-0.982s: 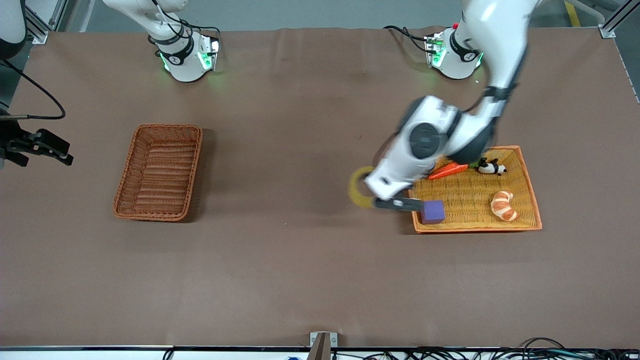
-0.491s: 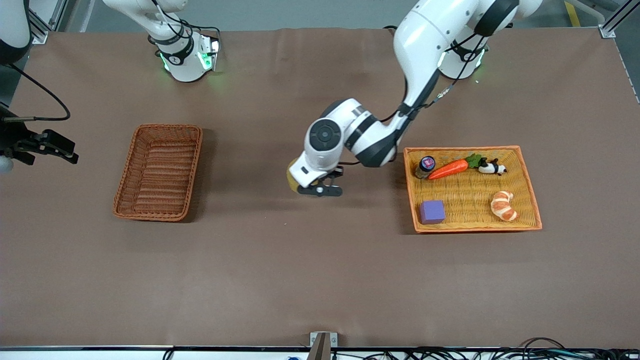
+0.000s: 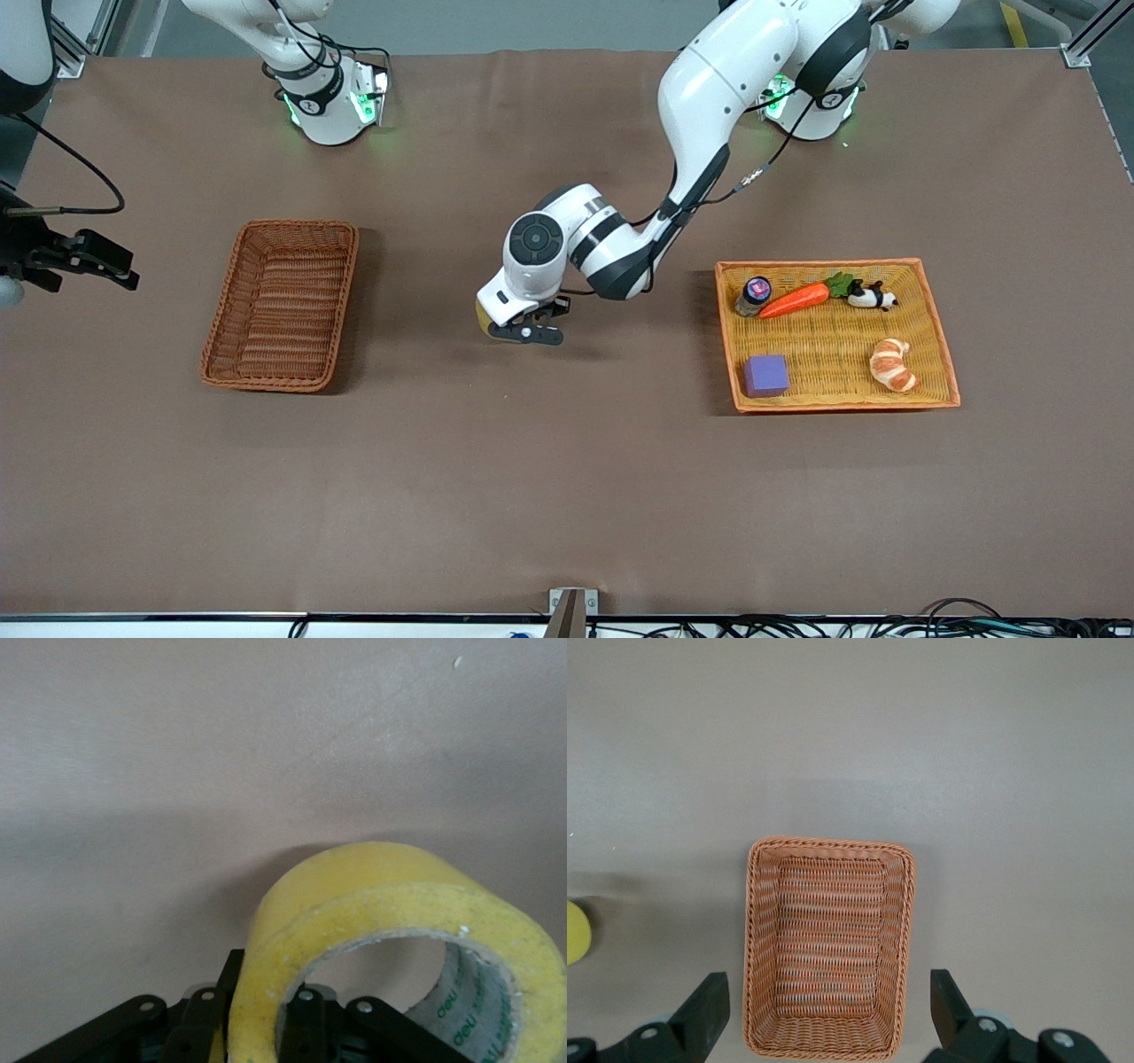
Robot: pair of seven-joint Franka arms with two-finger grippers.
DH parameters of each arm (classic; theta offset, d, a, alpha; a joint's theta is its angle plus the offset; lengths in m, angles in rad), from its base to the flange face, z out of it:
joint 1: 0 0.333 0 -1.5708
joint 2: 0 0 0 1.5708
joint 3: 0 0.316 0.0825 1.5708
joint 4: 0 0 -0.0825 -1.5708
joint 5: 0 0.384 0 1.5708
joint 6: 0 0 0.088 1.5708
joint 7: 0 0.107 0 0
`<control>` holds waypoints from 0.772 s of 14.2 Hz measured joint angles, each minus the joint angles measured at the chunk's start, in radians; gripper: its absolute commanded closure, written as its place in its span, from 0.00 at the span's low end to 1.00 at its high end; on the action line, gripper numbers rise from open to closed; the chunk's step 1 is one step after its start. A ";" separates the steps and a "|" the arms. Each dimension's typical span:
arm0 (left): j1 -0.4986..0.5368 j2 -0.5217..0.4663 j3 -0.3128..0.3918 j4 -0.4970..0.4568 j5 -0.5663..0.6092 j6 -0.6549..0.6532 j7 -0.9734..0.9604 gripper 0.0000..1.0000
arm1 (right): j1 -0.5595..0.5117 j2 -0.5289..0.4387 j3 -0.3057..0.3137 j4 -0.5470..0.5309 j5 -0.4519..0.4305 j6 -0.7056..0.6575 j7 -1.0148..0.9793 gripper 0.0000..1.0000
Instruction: Move tape to another basket
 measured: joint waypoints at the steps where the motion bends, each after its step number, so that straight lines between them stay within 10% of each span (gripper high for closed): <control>1: -0.011 0.011 0.007 0.002 0.000 0.011 0.000 0.45 | 0.000 0.000 0.000 0.000 0.000 0.000 0.000 0.00; 4: -0.019 0.003 0.011 0.027 0.000 0.012 -0.009 0.00 | 0.000 0.000 0.000 0.000 0.000 0.000 0.000 0.00; 11: 0.070 -0.274 0.030 0.023 0.053 -0.399 -0.055 0.00 | 0.071 0.015 0.070 -0.045 0.011 -0.012 0.069 0.00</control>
